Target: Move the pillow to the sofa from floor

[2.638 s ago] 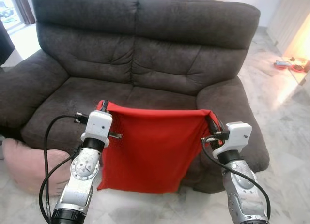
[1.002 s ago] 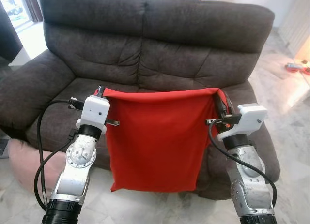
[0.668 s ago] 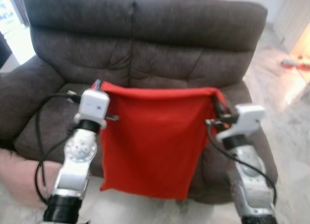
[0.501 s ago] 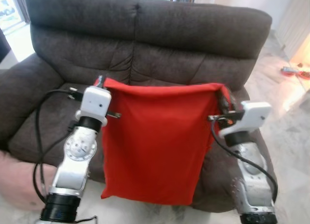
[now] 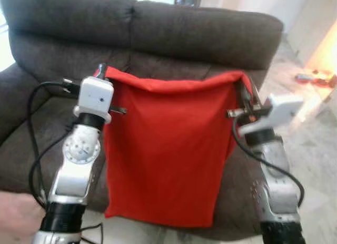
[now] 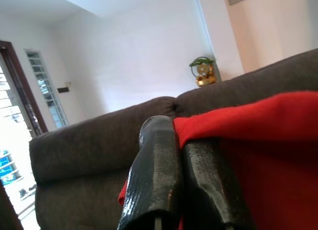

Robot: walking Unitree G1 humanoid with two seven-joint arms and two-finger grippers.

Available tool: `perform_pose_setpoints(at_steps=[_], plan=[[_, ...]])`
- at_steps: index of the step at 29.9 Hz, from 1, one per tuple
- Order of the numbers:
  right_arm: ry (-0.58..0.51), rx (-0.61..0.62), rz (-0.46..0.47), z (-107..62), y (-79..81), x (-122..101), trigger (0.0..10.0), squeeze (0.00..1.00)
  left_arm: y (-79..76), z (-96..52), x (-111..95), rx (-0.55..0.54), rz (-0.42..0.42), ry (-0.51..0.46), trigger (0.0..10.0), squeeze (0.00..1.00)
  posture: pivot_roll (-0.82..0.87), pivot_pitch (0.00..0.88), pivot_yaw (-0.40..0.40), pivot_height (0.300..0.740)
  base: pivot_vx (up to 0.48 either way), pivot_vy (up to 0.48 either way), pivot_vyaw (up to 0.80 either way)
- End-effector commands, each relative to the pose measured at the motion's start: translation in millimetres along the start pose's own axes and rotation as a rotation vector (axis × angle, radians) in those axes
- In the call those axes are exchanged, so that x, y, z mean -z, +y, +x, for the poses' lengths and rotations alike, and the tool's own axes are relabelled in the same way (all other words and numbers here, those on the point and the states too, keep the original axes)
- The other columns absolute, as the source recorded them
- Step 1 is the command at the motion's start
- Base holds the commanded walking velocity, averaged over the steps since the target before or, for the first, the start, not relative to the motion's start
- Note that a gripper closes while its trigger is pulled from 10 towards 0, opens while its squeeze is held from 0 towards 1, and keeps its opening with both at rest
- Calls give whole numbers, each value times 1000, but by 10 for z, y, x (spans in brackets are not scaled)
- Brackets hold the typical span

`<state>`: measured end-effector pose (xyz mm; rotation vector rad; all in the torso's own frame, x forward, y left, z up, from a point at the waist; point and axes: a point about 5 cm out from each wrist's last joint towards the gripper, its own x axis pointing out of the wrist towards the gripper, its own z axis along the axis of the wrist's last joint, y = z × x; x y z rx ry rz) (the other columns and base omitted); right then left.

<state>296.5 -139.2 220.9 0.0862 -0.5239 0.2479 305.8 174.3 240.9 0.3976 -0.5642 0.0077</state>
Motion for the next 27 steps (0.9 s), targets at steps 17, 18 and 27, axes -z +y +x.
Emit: perform_pose_setpoints(at_steps=[17,18,27], plan=[[-29,-48,16,-1,-3,-131,10000,0,-21,74,-220,-10,-10,-94,10000,0,100,31,-77,740,324,0,0],[0,-65,19,-27,5,-73,10000,0,-76,54,-140,26,-10,-48,10000,0,100,32,-77,740,0,0,0],[139,-38,-4,-233,-140,245,10000,0,-403,-118,195,206,20,138,10000,0,99,35,-79,740,0,0,0]])
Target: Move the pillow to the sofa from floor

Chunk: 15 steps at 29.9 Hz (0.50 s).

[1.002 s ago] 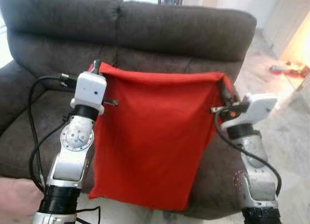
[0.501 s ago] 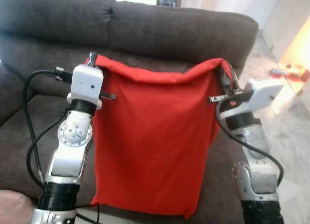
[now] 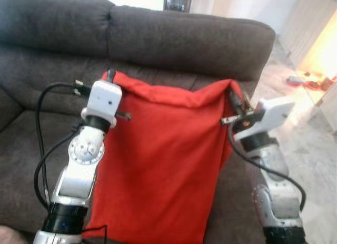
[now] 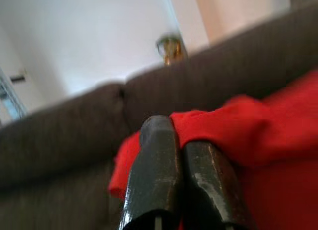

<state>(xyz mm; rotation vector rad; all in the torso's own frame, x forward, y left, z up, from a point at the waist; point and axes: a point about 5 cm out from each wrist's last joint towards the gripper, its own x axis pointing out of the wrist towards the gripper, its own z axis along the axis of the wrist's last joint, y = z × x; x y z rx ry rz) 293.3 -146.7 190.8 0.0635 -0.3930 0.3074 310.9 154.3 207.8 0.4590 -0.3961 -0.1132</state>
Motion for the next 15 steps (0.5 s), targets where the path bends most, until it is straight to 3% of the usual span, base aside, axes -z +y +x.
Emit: perform_pose_setpoints(at_steps=[1,7,15], plan=[[27,15,-9,-69,-81,64,10000,0,-142,-3,12,73,21,13,10000,0,95,34,-79,740,0,0,0],[83,3,0,-153,-98,207,10000,0,-285,-59,107,152,83,60,10000,0,96,36,-79,740,0,0,0],[116,-5,5,-217,-96,292,10000,0,-352,-94,191,195,113,97,10000,0,93,37,-79,740,0,0,0]])
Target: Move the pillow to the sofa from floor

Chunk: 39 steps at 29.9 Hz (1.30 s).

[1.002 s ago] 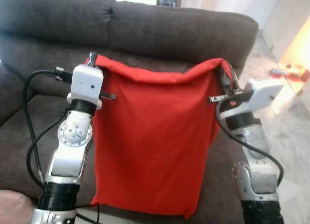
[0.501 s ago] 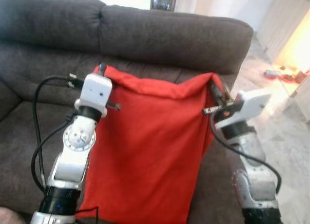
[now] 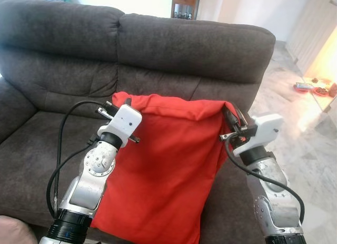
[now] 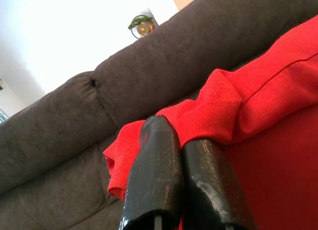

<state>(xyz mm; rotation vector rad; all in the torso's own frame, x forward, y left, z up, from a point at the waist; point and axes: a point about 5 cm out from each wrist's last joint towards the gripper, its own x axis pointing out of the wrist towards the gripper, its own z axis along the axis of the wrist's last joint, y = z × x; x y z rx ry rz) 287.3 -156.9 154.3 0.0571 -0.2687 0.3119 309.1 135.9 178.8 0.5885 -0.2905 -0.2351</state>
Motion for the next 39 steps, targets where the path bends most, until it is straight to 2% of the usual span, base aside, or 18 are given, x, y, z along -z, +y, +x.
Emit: perform_pose_setpoints(at_steps=[1,6,7,8,9,10,11,22,23,24,25,26,27,28,32,34,35,39], plan=[[-7,-5,-9,5,-18,-10,10000,0,-69,-1,33,37,20,22,10000,0,93,37,-79,740,0,0,0],[-20,-13,-6,33,-8,-27,10000,0,-76,-1,33,30,26,27,10000,0,93,37,-79,740,0,0,0],[-21,-17,-6,35,-7,-28,10000,0,-58,1,36,18,26,30,10000,161,94,36,-81,740,0,0,0],[-22,-20,-6,37,-6,-28,10000,0,-46,2,38,10,26,31,10000,161,94,36,-81,740,0,0,0],[-23,-23,-6,37,-4,-28,10000,78,-35,2,41,3,24,33,10000,804,95,36,-82,740,0,0,0],[-23,-24,-7,38,-4,-30,10000,631,-24,3,43,-3,22,33,10000,1000,95,36,-82,740,0,0,0],[-26,-23,-10,39,-6,-37,10000,1000,-11,2,48,-6,25,34,10000,1000,96,37,-83,740,0,0,0],[-35,15,-38,59,-46,-52,10000,1000,-25,-3,55,-5,25,36,10000,1000,94,38,-83,740,0,0,0],[-27,39,-54,55,-75,-32,10000,212,-31,-2,59,-6,24,38,10000,1000,93,38,-83,740,0,0,0],[-14,85,-64,36,-133,10,10000,0,-45,-8,81,-6,23,45,10000,1000,93,38,-83,740,0,0,0],[-10,99,-64,29,-149,23,10000,0,-50,-11,90,-5,22,48,10000,906,93,38,-83,740,0,0,0],[0,117,-63,16,-173,51,10000,0,-57,-21,115,-5,19,56,10000,906,96,37,-81,740,0,0,0],[13,136,-60,-2,-199,89,10000,0,-69,-37,156,-8,3,69,10000,0,96,37,-81,740,0,0,0],[59,188,-50,-66,-268,215,10000,0,-98,-99,280,-21,-30,102,10000,0,96,38,-79,740,0,0,0],[131,271,-33,-171,-368,389,10000,0,-121,-188,430,-47,-68,141,10000,0,94,38,-78,740,0,0,0],[202,375,10,-330,-475,594,10000,0,-109,-342,682,-125,-125,233,10000,0,94,38,-74,740,0,0,0],[202,375,10,-330,-475,594,10000,0,-109,-342,682,-125,-125,233,10000,0,94,38,-74,740,0,0,0],[285,435,-1,-517,-551,821,10000,0,-117,-515,898,-186,-141,292,10000,0,94,39,-73,740,0,0,0]])
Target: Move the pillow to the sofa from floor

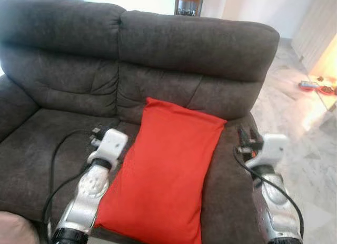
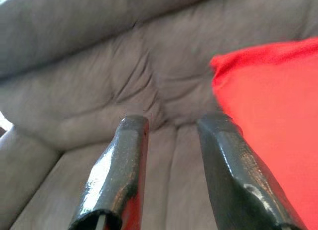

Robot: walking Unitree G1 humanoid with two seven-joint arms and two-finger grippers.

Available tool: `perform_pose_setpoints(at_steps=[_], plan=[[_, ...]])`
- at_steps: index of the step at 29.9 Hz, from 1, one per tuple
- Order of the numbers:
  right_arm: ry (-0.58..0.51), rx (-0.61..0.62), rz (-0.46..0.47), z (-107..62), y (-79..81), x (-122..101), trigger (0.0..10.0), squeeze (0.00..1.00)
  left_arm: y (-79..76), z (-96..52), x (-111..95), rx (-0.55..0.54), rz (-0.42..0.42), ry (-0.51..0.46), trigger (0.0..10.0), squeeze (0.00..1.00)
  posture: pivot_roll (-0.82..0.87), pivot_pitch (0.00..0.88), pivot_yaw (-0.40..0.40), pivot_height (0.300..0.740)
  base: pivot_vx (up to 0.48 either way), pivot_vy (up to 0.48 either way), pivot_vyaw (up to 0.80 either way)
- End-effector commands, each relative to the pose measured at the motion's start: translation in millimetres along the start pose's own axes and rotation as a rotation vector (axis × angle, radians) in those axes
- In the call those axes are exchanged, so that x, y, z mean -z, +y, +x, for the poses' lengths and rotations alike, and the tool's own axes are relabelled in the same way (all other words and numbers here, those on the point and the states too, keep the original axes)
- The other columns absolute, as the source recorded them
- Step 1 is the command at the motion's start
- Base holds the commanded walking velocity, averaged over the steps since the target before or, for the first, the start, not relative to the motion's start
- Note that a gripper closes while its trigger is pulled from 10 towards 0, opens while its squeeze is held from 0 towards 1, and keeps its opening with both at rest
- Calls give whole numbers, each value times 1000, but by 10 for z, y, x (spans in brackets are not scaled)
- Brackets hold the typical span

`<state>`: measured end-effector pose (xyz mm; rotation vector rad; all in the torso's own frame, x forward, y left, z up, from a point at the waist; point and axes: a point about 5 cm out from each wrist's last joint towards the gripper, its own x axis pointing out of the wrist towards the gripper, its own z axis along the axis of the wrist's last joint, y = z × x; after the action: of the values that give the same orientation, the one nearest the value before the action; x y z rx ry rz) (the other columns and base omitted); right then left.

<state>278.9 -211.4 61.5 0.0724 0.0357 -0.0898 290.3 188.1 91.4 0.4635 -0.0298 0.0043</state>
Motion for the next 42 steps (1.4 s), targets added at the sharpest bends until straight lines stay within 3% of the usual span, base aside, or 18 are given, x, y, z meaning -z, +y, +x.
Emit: perform_pose_setpoints(at_steps=[1,4,10,19,26,42], plan=[[1,37,2,-20,-77,42,10000,0,-12,-23,36,-13,-19,-9,10000,0,96,38,-72,740,0,0,0],[153,86,-15,-143,-186,397,10000,0,-139,-96,184,39,-50,23,10000,0,92,35,-72,740,0,0,0],[262,146,17,-362,-280,709,10000,0,-225,-178,401,37,-91,103,10000,0,104,25,-74,740,0,0,0],[147,105,47,-320,-147,624,10000,0,-266,-147,302,65,-109,11,10000,0,88,0,-55,740,0,0,0],[131,82,62,-300,-40,637,10000,0,-321,-152,290,96,-107,-12,10000,0,92,0,-49,740,0,0,0],[119,44,69,-276,2,636,10000,0,-384,-171,307,113,-108,-26,10000,0,94,0,-59,740,0,0,0]])
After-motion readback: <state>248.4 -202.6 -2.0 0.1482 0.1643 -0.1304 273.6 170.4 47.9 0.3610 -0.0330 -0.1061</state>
